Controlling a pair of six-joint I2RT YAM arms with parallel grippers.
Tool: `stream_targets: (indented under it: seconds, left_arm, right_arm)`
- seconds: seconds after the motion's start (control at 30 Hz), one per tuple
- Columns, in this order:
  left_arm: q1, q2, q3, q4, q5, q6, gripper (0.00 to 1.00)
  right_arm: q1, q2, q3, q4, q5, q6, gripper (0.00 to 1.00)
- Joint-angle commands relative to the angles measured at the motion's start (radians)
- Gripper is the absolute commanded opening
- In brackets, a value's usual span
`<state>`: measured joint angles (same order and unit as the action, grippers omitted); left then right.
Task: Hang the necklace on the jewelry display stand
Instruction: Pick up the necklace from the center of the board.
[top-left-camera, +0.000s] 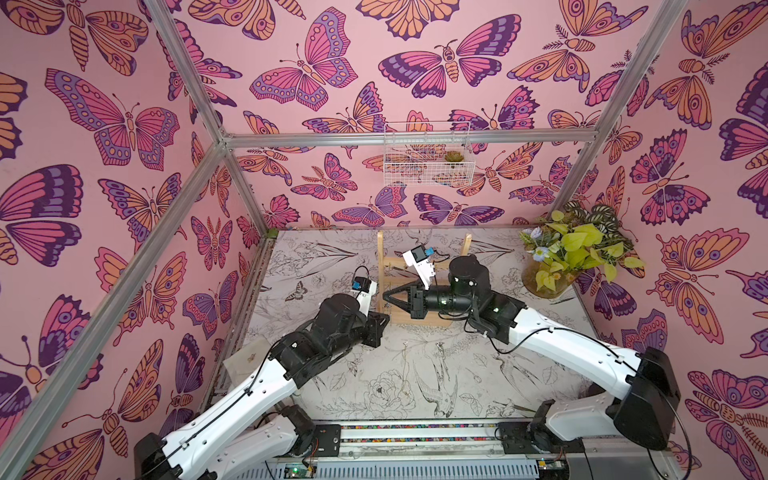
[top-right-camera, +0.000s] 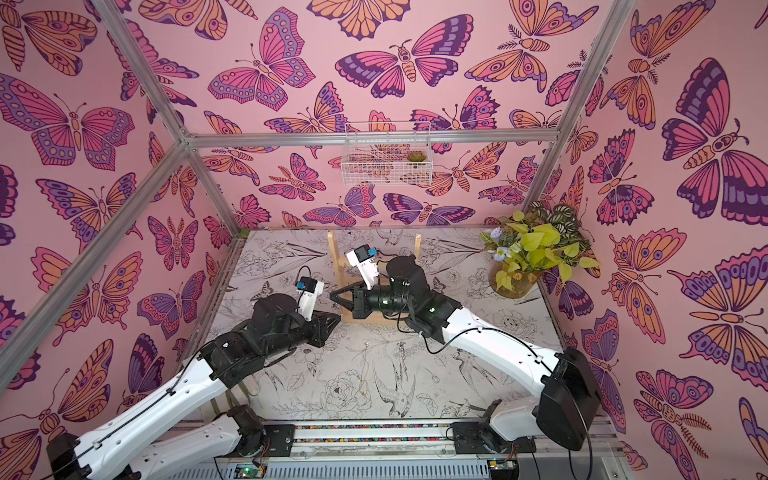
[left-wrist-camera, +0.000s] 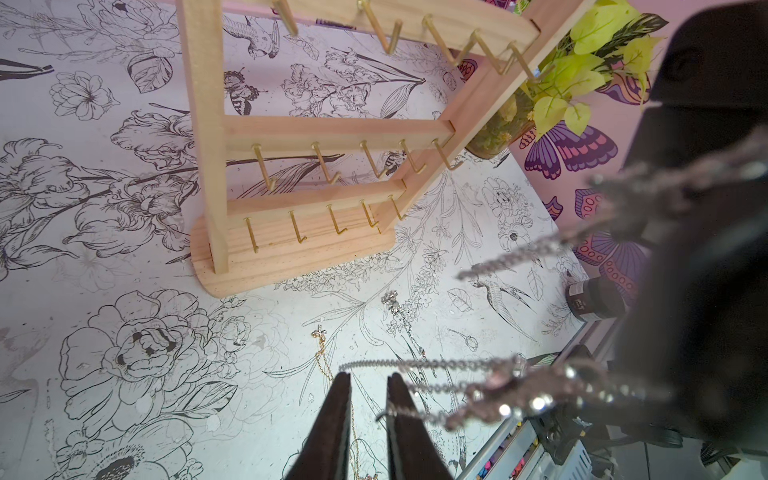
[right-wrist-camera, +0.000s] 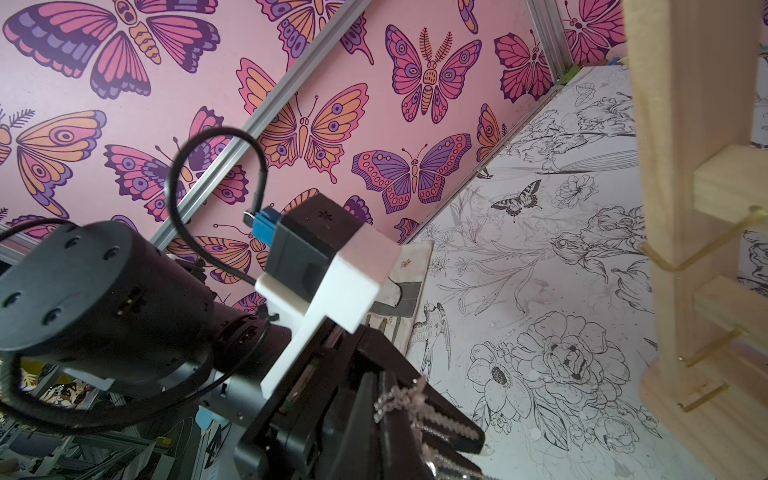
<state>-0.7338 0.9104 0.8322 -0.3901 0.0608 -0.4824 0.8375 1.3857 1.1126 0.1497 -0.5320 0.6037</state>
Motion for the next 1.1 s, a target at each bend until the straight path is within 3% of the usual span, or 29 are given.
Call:
stream_targets:
  seconds: [0.0, 1.07]
  left_arm:
    - [-0.006, -0.004, -0.008, -0.001, 0.01, 0.008, 0.19]
    - [-0.007, -0.002, -0.01, 0.012, -0.01, 0.012, 0.19]
  right_arm:
    - [-0.004, 0.005, 0.026, 0.012, 0.0, 0.008, 0.02]
    - [0.003, 0.026, 0.048, 0.017, -0.024, 0.013, 0.02]
